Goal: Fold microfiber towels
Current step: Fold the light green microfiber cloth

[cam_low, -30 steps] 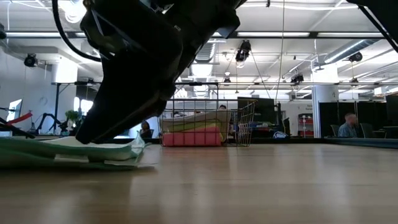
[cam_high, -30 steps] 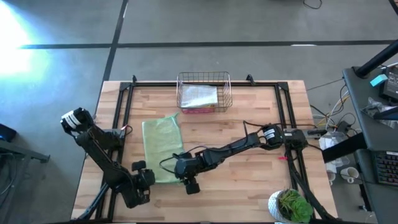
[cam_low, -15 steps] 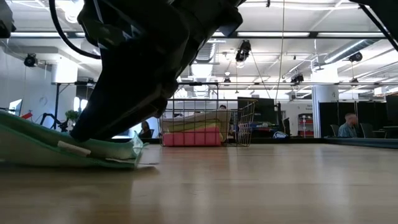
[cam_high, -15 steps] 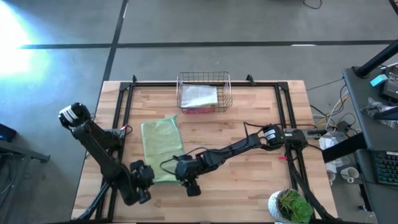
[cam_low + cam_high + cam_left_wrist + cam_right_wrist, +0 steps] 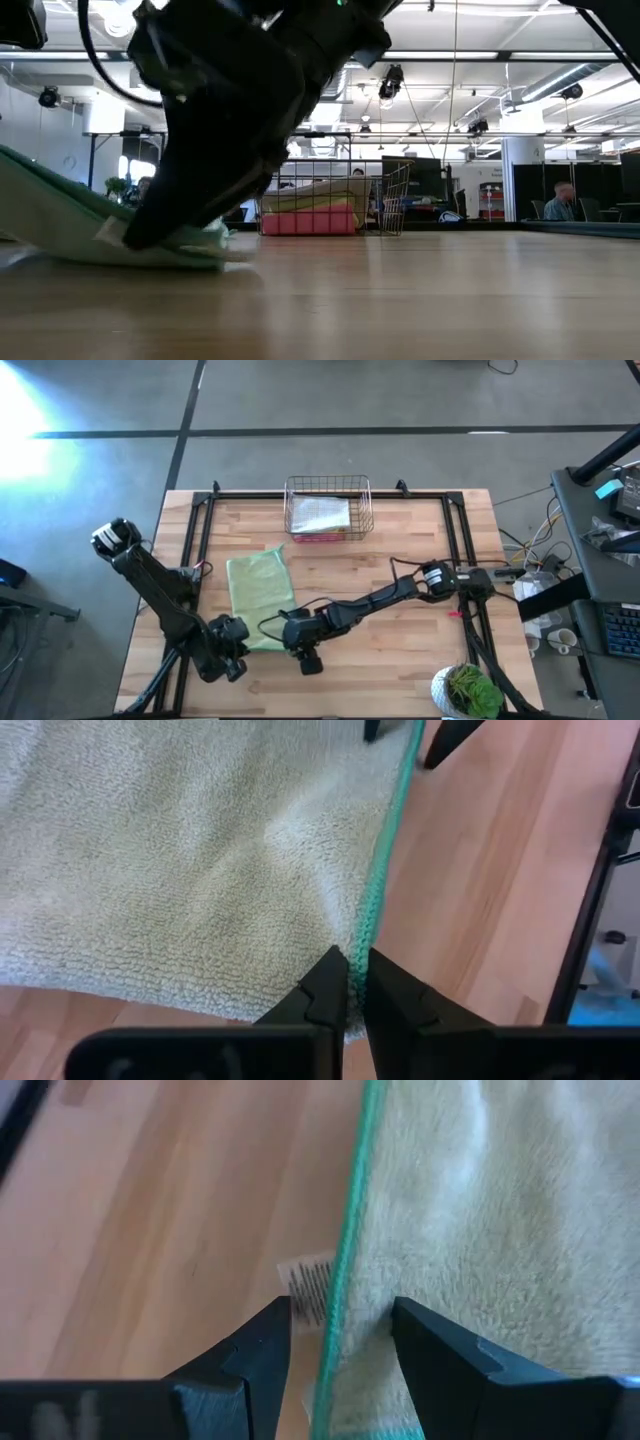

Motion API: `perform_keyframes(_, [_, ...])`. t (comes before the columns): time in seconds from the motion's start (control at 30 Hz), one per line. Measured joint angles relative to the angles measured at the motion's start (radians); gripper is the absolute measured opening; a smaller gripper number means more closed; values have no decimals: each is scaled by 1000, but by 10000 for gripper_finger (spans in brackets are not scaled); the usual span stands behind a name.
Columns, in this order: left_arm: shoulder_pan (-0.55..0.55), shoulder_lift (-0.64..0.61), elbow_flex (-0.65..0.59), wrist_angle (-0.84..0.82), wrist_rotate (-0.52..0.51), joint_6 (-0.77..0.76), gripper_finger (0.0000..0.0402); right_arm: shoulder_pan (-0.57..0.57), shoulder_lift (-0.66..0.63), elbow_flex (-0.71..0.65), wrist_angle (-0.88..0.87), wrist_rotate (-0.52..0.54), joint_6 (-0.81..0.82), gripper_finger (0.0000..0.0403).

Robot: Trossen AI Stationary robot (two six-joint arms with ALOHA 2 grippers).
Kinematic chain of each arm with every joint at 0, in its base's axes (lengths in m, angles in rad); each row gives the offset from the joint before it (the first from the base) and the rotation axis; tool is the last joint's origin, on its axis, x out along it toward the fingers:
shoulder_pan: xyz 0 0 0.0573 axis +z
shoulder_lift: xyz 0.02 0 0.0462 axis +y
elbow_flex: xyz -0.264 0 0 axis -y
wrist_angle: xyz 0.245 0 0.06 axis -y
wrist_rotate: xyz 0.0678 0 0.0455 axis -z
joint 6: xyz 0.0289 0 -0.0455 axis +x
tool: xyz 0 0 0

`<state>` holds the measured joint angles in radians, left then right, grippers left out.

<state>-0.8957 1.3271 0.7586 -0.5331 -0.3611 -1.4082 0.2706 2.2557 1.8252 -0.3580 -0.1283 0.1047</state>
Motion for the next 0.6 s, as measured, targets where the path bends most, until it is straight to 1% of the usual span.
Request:
perform_keyframes(0.13, [0, -12, 0, -9, -2, 0, 13, 5, 31, 0, 11, 6, 3, 166])
perform_keyframes(0.33, [0, -18, -2, -9, -3, 0, 13, 8, 39, 1, 5, 69, 13, 159])
perform_keyframes(0.43, [0, -18, -2, -8, -3, 0, 13, 7, 39, 2, 2, 105, 19, 136])
perform_keyframes(0.53, [0, -19, -2, -8, -3, 0, 13, 8, 39, 2, 1, 143, 30, 98])
perform_keyframes(0.6, [0, -19, -2, -8, 7, 1, 13, 8, 38, 2, 0, 144, 34, 71])
